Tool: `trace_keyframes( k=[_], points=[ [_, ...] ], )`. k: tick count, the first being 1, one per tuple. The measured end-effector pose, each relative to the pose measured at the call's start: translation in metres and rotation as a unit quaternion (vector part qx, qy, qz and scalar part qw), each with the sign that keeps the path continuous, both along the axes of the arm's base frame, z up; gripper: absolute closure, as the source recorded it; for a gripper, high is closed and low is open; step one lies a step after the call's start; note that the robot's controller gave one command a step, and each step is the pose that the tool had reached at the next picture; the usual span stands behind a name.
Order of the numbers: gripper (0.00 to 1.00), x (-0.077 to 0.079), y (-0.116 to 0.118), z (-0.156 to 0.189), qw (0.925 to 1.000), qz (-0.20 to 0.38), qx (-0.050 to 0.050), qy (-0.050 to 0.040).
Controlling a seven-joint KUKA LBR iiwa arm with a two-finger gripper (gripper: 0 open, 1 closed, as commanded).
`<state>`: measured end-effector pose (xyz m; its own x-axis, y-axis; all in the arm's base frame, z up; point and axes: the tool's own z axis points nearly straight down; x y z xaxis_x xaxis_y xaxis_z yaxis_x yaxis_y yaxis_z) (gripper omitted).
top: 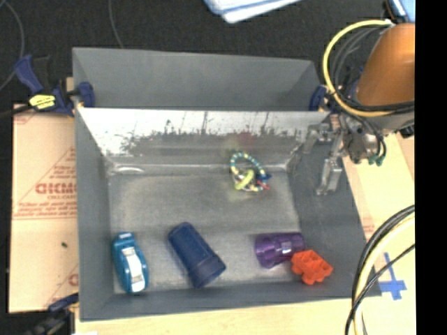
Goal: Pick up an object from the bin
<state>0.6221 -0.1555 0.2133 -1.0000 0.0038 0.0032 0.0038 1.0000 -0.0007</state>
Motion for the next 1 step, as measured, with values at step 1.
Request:
trace_keyframes(
  k=[1],
  points=[
    [0.00, 0.0015, 0.0008, 0.0053, 1.0000, 0.002, -0.001, -0.0041]
  ],
)
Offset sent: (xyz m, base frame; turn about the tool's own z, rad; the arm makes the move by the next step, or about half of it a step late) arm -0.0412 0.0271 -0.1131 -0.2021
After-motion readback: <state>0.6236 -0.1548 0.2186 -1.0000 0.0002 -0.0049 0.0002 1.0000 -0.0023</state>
